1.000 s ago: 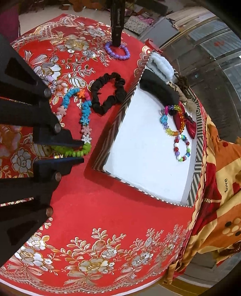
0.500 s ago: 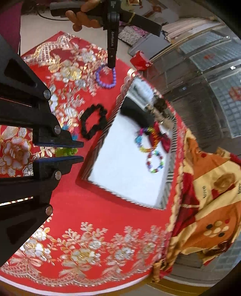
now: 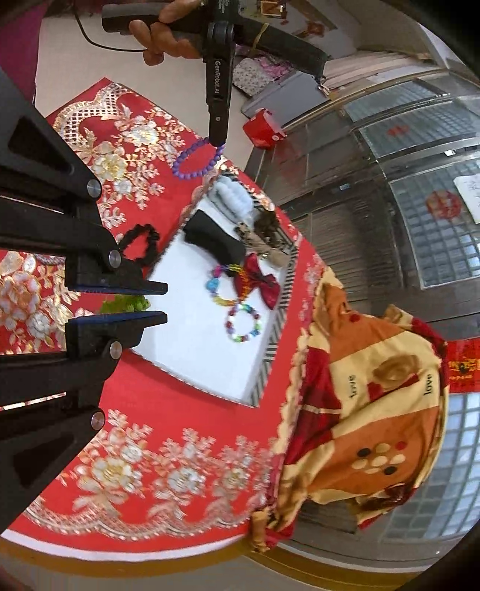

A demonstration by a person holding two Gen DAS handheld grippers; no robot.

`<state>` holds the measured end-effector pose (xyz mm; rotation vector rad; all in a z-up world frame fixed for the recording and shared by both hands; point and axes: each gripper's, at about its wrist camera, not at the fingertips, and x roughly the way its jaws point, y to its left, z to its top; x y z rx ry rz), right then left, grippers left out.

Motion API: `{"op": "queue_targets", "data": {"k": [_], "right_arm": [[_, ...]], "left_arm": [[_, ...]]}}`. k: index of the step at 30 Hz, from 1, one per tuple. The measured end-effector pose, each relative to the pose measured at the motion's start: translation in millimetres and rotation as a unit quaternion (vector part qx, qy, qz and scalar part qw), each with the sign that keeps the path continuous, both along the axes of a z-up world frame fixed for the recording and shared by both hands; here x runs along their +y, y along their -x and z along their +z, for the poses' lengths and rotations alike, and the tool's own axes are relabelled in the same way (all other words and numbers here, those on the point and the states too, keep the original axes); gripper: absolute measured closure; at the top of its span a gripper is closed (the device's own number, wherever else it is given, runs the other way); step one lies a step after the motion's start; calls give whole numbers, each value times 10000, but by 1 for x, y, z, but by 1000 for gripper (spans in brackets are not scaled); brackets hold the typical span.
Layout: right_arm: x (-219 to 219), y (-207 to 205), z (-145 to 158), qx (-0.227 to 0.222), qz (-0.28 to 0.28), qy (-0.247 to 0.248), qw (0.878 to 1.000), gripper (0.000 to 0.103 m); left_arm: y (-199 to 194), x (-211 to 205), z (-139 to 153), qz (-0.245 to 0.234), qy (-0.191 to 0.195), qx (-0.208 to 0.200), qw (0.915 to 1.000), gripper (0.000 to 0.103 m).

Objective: Organize jewelry
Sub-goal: 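Carry both bracelets into the white tray beside the amber bracelet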

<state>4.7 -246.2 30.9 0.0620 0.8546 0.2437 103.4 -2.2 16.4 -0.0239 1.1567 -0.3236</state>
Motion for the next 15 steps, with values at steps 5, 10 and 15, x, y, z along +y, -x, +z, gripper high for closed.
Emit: {"op": "queue_targets", "data": {"k": [5,10,15], "right_arm": [[-4,-21,8,-37,18,52,10000,95],[-10,-51,3,70,-32,34,10000,95],[-16,-85,-11,288,-68,-39,9996,95]], "left_arm": [[-11,-27,15,-270,-48,-202,9994,95],[-24,-62,12,-549,-141,-236,9981,95],[-40,-101,-6,-821,-67,-51,9966,95]]}}
